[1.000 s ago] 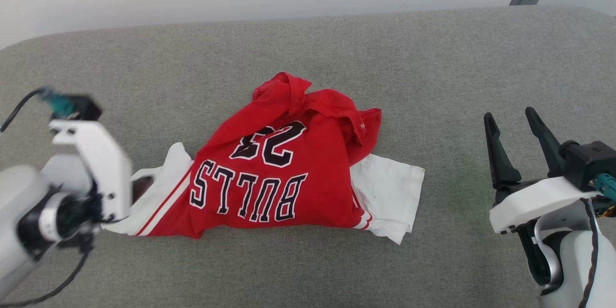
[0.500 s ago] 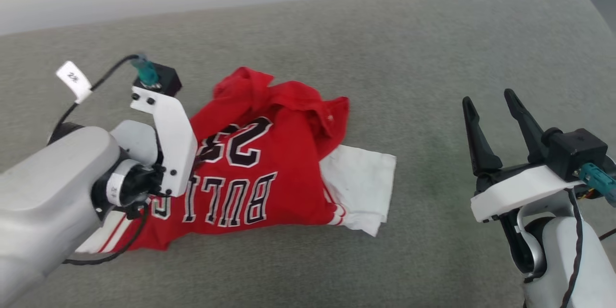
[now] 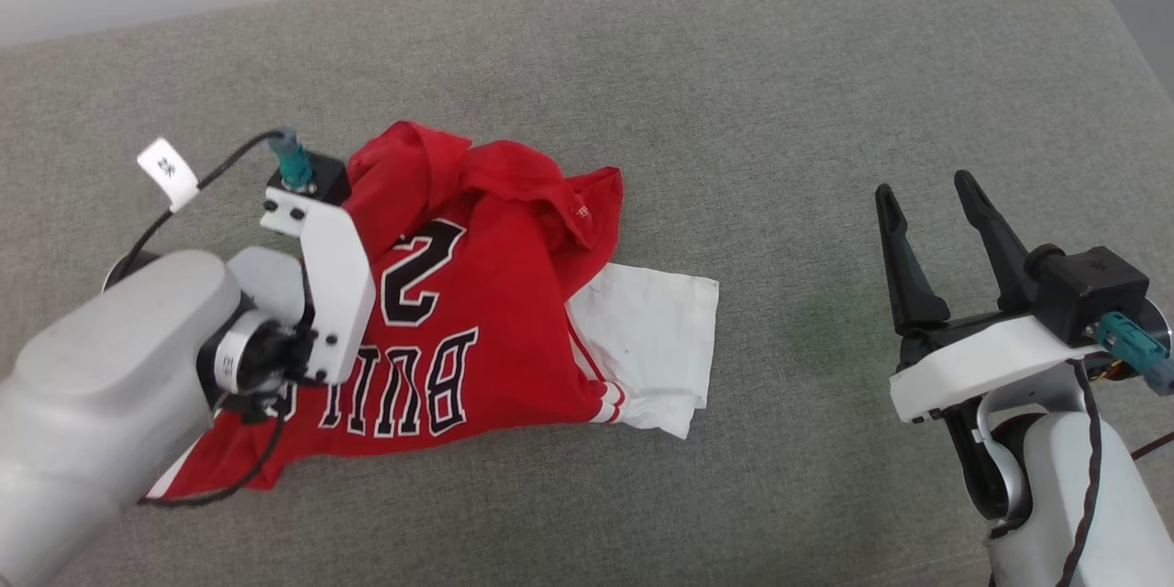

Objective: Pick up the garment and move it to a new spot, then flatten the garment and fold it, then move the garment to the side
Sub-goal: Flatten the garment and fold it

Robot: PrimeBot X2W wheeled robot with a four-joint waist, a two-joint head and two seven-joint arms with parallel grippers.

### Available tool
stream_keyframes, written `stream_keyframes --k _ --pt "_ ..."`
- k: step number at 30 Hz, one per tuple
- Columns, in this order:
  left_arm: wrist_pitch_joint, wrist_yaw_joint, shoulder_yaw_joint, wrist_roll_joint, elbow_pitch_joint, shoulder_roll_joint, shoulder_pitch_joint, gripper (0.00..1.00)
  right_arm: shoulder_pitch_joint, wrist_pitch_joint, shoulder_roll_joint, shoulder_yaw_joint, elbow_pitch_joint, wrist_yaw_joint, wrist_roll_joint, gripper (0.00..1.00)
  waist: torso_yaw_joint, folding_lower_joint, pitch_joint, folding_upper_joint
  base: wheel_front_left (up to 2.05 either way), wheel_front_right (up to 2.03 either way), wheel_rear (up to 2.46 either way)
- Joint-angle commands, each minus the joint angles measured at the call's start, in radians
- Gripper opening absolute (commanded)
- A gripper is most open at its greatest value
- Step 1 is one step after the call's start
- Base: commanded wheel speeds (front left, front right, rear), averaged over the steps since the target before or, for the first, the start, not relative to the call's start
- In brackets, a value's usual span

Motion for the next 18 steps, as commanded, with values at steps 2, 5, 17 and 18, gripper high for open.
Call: stream_keyframes --k 2,5,17,18 --pt "-0.011 -0.011 0.018 -0.015 0.011 -0.014 -0.027 0.00 -0.005 -0.009 0.002 -0.005 0.001 0.000 0.000 1.00 0.002 0.0000 -0.002 -0.0001 0.00 0.00 0.00" --pt "-0.032 -0.018 0.037 -0.004 0.013 -0.030 -0.065 0.00 0.001 -0.011 0.001 -0.013 0.001 0.000 -0.004 1.00 0.007 0.0000 -0.001 -0.0001 0.00 0.00 0.00" --pt "-0.181 -0.085 0.063 0.137 0.131 -0.091 -0.265 0.00 -0.047 -0.021 0.011 0.013 0.003 0.000 0.005 1.00 -0.037 0.0000 0.073 -0.0001 0.00 0.00 0.00" --pt "-0.200 -0.094 0.059 0.153 0.150 -0.098 -0.281 0.00 -0.051 -0.022 0.011 0.016 0.005 0.000 0.004 1.00 -0.043 0.0000 0.082 -0.0001 0.00 0.00 0.00"
